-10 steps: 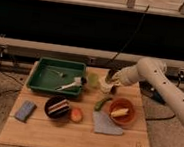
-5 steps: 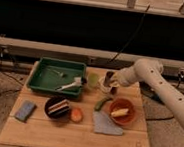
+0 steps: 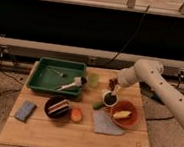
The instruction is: Stack cups into tray
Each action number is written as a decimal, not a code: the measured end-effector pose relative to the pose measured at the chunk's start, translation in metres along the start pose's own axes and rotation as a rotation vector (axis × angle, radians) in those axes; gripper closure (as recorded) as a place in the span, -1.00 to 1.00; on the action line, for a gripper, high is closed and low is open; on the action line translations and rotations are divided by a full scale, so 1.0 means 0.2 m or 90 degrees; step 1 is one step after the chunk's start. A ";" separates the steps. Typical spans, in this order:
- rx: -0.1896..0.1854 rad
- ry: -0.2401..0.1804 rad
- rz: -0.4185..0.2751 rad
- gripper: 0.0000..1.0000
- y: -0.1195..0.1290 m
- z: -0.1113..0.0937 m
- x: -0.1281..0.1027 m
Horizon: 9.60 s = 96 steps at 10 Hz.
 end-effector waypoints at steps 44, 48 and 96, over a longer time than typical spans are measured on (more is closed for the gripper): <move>0.052 0.027 -0.004 0.68 -0.28 -0.02 -0.18; 0.046 0.013 -0.038 0.68 -0.41 0.02 -0.30; -0.046 -0.097 0.048 -0.60 -0.30 0.34 -0.08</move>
